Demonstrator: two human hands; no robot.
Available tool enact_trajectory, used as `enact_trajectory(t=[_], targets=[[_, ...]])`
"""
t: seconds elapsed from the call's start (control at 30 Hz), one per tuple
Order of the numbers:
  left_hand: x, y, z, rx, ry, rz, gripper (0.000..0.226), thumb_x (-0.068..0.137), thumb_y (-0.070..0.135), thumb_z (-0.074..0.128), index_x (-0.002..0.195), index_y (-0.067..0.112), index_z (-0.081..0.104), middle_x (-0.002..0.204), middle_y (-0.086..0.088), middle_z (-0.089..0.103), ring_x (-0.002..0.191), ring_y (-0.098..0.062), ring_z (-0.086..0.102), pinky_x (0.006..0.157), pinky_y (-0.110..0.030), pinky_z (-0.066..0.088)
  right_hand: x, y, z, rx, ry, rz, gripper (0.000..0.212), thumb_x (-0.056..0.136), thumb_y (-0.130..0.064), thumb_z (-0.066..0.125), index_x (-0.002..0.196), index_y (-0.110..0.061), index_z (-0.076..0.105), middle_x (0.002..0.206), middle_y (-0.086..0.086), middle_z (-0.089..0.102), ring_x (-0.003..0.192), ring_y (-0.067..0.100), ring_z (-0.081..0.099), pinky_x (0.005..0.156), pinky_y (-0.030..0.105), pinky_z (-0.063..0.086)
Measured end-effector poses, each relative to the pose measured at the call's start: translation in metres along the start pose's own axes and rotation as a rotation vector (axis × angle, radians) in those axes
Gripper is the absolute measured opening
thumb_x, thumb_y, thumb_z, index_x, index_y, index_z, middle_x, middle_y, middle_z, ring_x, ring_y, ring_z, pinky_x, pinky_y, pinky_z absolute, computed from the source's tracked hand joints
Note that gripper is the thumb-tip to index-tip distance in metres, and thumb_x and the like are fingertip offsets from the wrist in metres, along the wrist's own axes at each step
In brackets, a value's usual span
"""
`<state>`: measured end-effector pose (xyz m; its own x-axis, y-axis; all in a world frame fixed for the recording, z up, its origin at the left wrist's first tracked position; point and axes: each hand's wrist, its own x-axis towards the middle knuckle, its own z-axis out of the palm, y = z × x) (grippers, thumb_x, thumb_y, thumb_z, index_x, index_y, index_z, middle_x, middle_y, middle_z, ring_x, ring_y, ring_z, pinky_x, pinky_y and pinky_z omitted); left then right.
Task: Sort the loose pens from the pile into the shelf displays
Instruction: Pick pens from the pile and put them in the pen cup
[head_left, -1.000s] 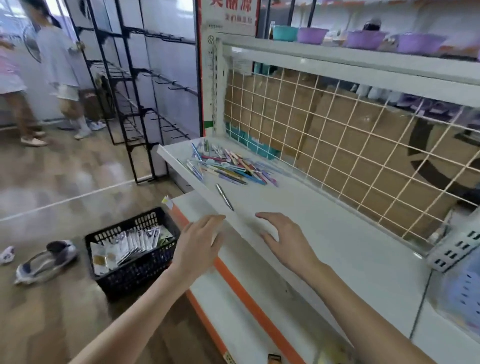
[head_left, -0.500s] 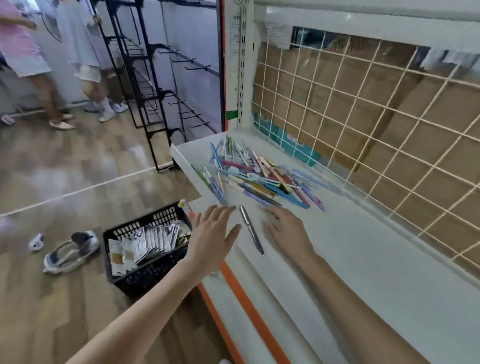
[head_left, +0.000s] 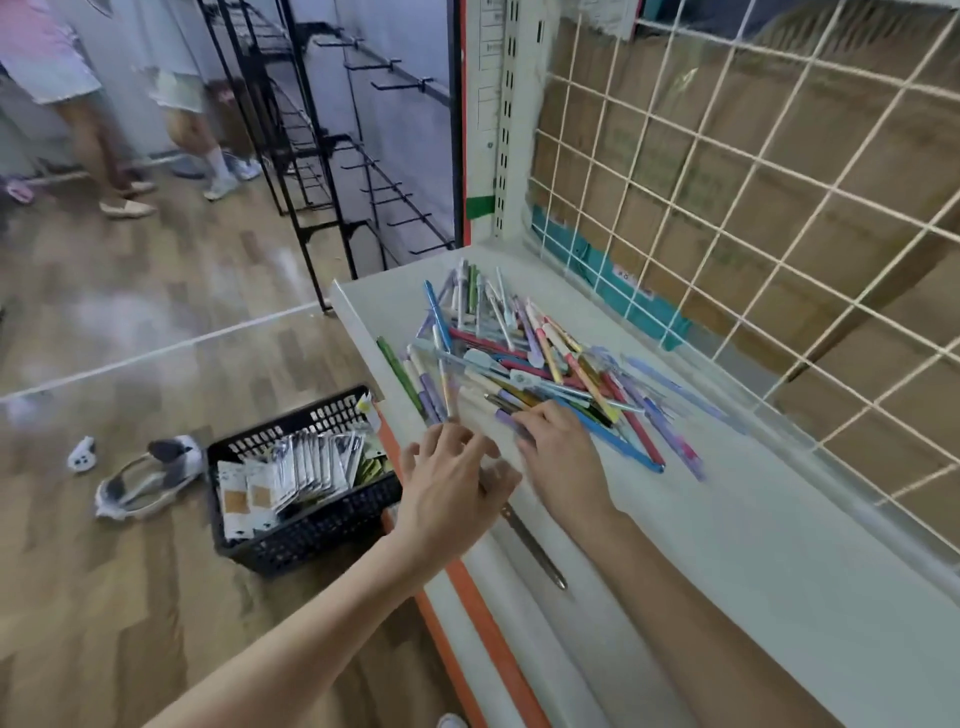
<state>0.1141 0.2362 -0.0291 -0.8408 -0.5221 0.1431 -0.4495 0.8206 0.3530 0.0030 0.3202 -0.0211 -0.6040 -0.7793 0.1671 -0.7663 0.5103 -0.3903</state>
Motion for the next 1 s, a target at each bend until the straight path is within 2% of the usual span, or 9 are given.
enact_trajectory(t=[0.1, 0.27, 0.37, 0.5, 0.6, 0.73, 0.83, 0.9, 1.0], targets=[[0.0, -0.012, -0.009, -0.025, -0.145, 0.122, 0.052, 0.082, 0.065, 0.034, 0.121, 0.035, 0.054, 0.13, 0.012, 0.043, 0.128, -0.011, 0.031, 0.1, -0.033, 0.018, 0.0, 0.0, -0.004, -0.001, -0.025, -0.014, 0.03, 0.096, -0.017, 0.047, 0.125, -0.011, 0.055, 0.115, 0.006, 0.053, 0.11, 0.02, 0.046, 0.093, 0.026, 0.036], [0.009, -0.023, -0.029, -0.065, -0.318, 0.287, 0.034, 0.086, 0.05, 0.056, 0.117, 0.035, 0.058, 0.126, 0.015, 0.047, 0.12, -0.005, 0.041, 0.097, -0.031, 0.026, 0.004, -0.002, -0.007, -0.016, -0.062, 0.02, 0.026, 0.096, -0.016, 0.049, 0.119, -0.012, 0.059, 0.113, 0.004, 0.053, 0.106, 0.018, 0.048, 0.085, 0.024, 0.036], [0.018, -0.02, -0.037, -0.054, -0.376, 0.31, 0.027, 0.085, 0.04, 0.062, 0.11, 0.03, 0.063, 0.12, 0.012, 0.052, 0.112, -0.006, 0.047, 0.095, -0.029, 0.032, 0.007, -0.002, -0.008, -0.06, -0.085, 0.061, 0.021, 0.096, -0.019, 0.049, 0.112, -0.012, 0.061, 0.11, 0.004, 0.054, 0.102, 0.02, 0.051, 0.079, 0.026, 0.036], [0.025, -0.018, -0.042, -0.061, -0.497, 0.321, 0.025, 0.086, 0.032, 0.064, 0.108, 0.022, 0.063, 0.111, 0.003, 0.055, 0.102, -0.012, 0.053, 0.091, -0.03, 0.044, 0.004, -0.007, -0.013, -0.182, -0.147, 0.07, 0.02, 0.097, -0.016, 0.045, 0.112, -0.01, 0.057, 0.113, 0.007, 0.054, 0.105, 0.022, 0.051, 0.08, 0.028, 0.038], [0.031, -0.015, -0.044, -0.081, -0.567, 0.32, 0.018, 0.087, 0.024, 0.065, 0.103, 0.016, 0.064, 0.101, 0.003, 0.062, 0.089, -0.009, 0.053, 0.08, -0.02, 0.043, -0.002, -0.01, -0.021, -0.189, -0.198, 0.105, 0.022, 0.097, -0.017, 0.044, 0.111, -0.007, 0.057, 0.114, 0.01, 0.053, 0.105, 0.024, 0.051, 0.08, 0.03, 0.039], [0.033, -0.016, -0.039, -0.143, -0.591, 0.341, 0.013, 0.088, 0.018, 0.064, 0.099, 0.013, 0.066, 0.093, 0.003, 0.065, 0.081, -0.005, 0.053, 0.063, -0.004, 0.036, -0.019, -0.006, -0.031, 0.011, -0.194, 0.283, 0.02, 0.094, -0.018, 0.051, 0.111, -0.011, 0.061, 0.113, 0.008, 0.055, 0.098, 0.022, 0.052, 0.079, 0.032, 0.042], [0.03, -0.018, -0.04, -0.218, -0.591, 0.367, 0.012, 0.09, 0.015, 0.06, 0.1, 0.011, 0.064, 0.092, 0.003, 0.064, 0.081, -0.006, 0.055, 0.065, -0.006, 0.038, -0.038, -0.001, -0.042, 0.187, -0.093, 0.34, 0.018, 0.092, -0.016, 0.055, 0.107, -0.011, 0.064, 0.106, 0.004, 0.061, 0.089, 0.016, 0.053, 0.071, 0.023, 0.039], [0.028, -0.016, -0.045, -0.325, -0.543, 0.37, 0.011, 0.09, 0.013, 0.06, 0.1, 0.01, 0.064, 0.09, 0.004, 0.062, 0.076, 0.001, 0.054, 0.066, -0.003, 0.039, -0.05, 0.001, -0.051, 0.275, -0.027, 0.352, 0.013, 0.09, -0.013, 0.057, 0.1, -0.011, 0.065, 0.095, 0.001, 0.062, 0.079, 0.011, 0.051, 0.06, 0.012, 0.034], [0.023, -0.013, -0.053, -0.522, -0.409, 0.341, 0.011, 0.086, 0.014, 0.065, 0.097, 0.017, 0.062, 0.091, 0.005, 0.065, 0.076, 0.009, 0.057, 0.068, -0.003, 0.041, -0.067, 0.001, -0.065, 0.416, 0.097, 0.436, 0.006, 0.09, -0.012, 0.059, 0.089, -0.018, 0.06, 0.077, -0.003, 0.058, 0.066, 0.011, 0.05, 0.059, 0.014, 0.035]])
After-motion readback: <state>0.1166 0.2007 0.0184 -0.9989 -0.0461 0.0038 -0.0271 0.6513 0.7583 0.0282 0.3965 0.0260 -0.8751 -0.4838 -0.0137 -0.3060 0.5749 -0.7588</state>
